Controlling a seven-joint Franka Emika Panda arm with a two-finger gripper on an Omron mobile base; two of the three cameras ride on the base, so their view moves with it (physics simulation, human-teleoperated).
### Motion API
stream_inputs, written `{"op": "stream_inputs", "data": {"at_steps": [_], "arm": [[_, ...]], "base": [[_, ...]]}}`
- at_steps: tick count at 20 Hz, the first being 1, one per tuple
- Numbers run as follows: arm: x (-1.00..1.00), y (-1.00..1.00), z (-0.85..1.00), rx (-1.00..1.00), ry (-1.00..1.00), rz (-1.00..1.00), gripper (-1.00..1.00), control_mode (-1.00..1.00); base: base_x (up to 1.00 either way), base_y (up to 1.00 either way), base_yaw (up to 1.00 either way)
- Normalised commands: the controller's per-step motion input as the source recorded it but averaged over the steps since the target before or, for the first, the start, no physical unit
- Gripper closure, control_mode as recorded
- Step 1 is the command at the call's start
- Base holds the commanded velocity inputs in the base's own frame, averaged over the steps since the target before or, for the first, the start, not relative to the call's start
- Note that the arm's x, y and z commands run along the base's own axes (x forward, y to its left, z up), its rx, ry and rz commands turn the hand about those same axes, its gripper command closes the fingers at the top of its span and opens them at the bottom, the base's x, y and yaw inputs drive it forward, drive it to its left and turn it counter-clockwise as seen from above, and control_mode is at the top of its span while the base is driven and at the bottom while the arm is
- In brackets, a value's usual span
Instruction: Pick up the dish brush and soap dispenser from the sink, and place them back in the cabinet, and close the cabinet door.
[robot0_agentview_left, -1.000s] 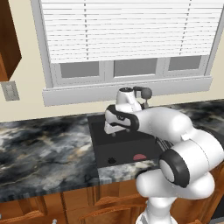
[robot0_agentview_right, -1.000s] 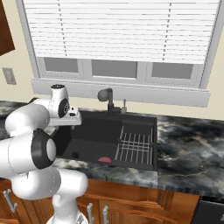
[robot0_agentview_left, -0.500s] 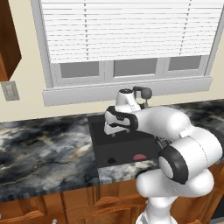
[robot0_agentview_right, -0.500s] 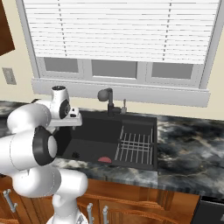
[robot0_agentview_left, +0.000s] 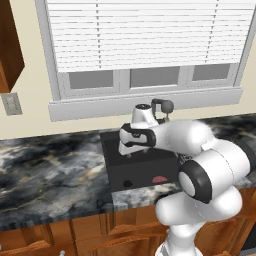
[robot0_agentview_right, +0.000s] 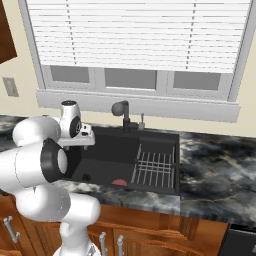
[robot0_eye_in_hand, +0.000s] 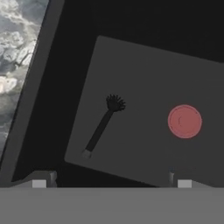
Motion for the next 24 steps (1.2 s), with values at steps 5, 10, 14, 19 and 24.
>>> {"op": "stream_inputs", "data": {"at_steps": [5,10,14,19,24], "arm": [[0.1,0.0,-0.19,0.0,0.0,0.0,-1.0,-1.0],[0.03,0.0,-0.19,0.0,0.0,0.0,-1.0,-1.0],[0.05,0.0,-0.21,0.0,0.0,0.0,-1.0,-1.0],[0.06,0.0,-0.21,0.0,0.0,0.0,-1.0,-1.0],[0.05,0.0,-0.19,0.0,0.0,0.0,-1.0,-1.0]], "base": [[0.0,0.0,0.0],[0.0,0.0,0.0],[0.0,0.0,0.0],[0.0,0.0,0.0],[0.0,0.0,0.0]]}}
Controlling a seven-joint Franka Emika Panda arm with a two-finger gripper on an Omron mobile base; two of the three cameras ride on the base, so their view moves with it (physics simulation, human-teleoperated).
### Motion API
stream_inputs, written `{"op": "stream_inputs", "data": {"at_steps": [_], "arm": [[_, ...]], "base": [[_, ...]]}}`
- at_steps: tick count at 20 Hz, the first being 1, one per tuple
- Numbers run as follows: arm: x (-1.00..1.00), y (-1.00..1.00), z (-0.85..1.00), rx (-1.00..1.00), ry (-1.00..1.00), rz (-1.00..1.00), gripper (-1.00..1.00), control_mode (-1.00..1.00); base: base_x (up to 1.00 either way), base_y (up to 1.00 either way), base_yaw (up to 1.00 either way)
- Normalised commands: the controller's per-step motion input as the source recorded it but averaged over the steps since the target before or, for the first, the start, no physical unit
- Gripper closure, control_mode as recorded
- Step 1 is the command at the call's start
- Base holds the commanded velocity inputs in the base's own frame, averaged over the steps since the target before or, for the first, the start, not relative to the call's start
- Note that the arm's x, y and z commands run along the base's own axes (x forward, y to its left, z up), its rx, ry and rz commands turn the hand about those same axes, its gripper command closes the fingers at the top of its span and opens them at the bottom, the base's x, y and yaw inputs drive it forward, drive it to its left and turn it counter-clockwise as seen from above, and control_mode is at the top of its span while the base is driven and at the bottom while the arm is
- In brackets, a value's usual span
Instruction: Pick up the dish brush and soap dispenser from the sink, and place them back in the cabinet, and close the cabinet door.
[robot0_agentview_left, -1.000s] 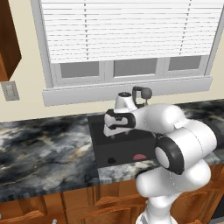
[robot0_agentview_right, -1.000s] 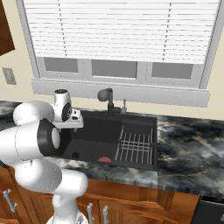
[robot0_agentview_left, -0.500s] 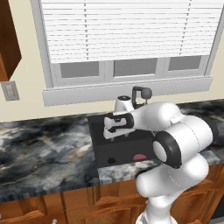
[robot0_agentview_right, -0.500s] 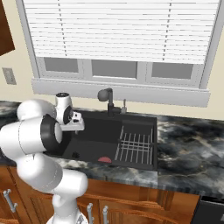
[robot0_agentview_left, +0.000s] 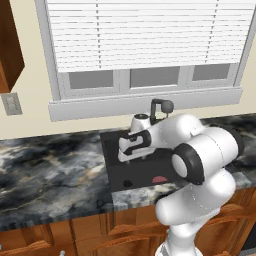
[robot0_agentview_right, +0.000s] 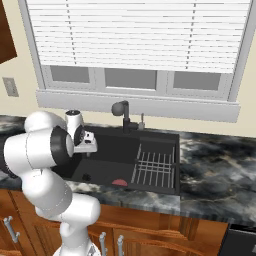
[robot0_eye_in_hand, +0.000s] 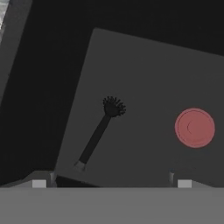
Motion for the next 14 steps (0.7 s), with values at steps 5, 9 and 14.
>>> {"op": "stream_inputs", "data": {"at_steps": [5,9,14], "arm": [[0.04,0.0,-0.21,0.0,0.0,0.0,-1.0,-1.0],[0.01,0.0,-0.22,0.0,0.0,0.0,-1.0,-1.0],[0.0,0.0,-0.22,0.0,0.0,0.0,-1.0,-1.0]], "base": [[0.0,0.0,0.0],[0.0,0.0,0.0],[0.0,0.0,0.0]]}}
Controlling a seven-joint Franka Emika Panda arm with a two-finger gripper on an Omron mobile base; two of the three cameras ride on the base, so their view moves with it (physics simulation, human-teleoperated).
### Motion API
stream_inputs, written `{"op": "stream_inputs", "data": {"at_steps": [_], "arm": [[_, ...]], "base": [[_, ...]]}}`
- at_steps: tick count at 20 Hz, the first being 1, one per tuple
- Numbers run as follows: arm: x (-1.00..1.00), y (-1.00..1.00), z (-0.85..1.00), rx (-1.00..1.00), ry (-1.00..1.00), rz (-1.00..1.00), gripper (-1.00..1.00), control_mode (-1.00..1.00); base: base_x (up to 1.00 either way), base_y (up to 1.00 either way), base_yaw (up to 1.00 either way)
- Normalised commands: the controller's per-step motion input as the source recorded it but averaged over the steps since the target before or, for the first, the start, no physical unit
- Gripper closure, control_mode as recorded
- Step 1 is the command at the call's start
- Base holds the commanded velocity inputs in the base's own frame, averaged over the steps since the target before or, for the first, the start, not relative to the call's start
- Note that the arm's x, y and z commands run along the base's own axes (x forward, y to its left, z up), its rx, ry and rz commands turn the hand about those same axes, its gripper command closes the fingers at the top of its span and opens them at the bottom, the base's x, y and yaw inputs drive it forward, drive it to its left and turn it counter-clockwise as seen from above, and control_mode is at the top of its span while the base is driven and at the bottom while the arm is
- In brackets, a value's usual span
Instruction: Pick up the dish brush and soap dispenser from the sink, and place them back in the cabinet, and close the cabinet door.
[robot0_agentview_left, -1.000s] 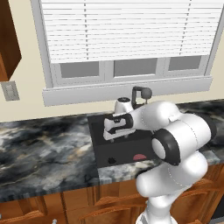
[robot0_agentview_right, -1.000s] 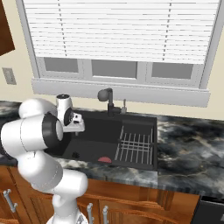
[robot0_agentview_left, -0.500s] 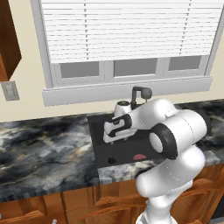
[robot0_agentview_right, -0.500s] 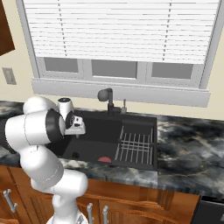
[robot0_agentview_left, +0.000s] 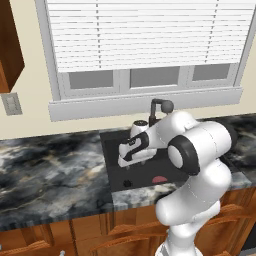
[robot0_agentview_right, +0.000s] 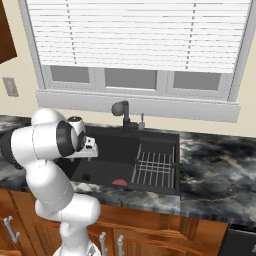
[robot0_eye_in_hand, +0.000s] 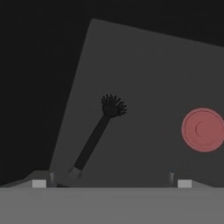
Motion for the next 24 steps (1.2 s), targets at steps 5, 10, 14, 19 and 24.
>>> {"op": "stream_inputs", "data": {"at_steps": [5,10,14,19,24], "arm": [[0.0,0.01,-0.21,0.0,0.0,0.0,-1.0,-1.0],[0.0,0.04,-0.23,0.0,0.0,0.0,-1.0,-1.0],[0.03,0.14,-0.33,0.0,0.0,0.0,-1.0,-1.0],[0.02,0.06,-0.26,0.0,0.0,0.0,-1.0,-1.0],[0.08,0.06,-0.19,0.0,0.0,0.0,-1.0,-1.0]], "base": [[0.0,0.0,0.0],[0.0,0.0,0.0],[0.0,0.0,0.0],[0.0,0.0,0.0],[0.0,0.0,0.0]]}}
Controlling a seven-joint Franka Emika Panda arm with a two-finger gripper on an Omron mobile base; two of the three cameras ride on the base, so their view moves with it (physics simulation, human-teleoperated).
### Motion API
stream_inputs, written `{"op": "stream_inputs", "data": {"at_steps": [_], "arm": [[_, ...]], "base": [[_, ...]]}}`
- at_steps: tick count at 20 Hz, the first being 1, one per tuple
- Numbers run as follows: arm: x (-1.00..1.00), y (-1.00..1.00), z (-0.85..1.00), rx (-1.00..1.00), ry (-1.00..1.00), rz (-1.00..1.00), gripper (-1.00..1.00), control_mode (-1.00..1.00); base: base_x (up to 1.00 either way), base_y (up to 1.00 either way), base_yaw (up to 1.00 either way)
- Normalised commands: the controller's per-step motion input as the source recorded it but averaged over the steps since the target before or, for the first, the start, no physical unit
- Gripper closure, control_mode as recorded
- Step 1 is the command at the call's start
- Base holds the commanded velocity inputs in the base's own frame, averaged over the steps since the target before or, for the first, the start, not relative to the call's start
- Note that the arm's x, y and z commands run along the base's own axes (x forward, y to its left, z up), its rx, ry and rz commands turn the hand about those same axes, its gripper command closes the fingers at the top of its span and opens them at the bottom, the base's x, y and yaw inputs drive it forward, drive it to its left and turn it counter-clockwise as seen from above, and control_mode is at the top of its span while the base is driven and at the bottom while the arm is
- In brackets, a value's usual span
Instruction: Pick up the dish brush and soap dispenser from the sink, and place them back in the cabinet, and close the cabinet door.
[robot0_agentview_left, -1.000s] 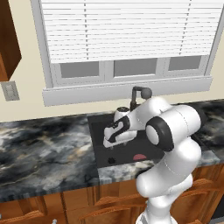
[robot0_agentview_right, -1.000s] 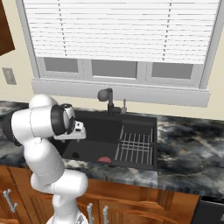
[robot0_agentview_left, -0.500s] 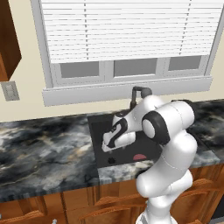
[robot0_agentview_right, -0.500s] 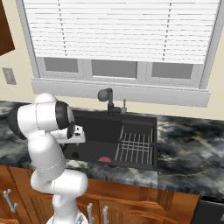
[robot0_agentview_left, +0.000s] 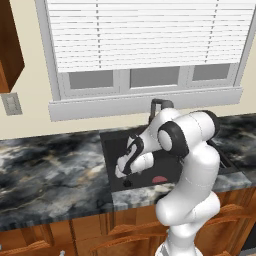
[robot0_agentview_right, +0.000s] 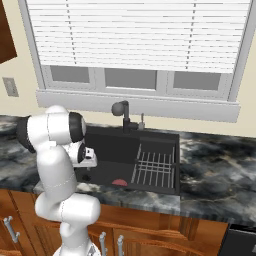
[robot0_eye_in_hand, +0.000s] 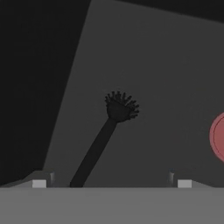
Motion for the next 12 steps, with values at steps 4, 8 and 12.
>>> {"op": "stream_inputs", "data": {"at_steps": [4,8,12], "arm": [[0.18,0.12,-0.22,0.0,0.0,0.0,-1.0,-1.0],[0.07,0.05,-0.2,0.0,0.0,0.0,-1.0,-1.0],[0.0,0.0,-0.2,0.0,0.0,0.0,-1.0,-1.0]], "base": [[0.0,0.0,0.0],[0.0,0.0,0.0],[0.0,0.0,0.0]]}}
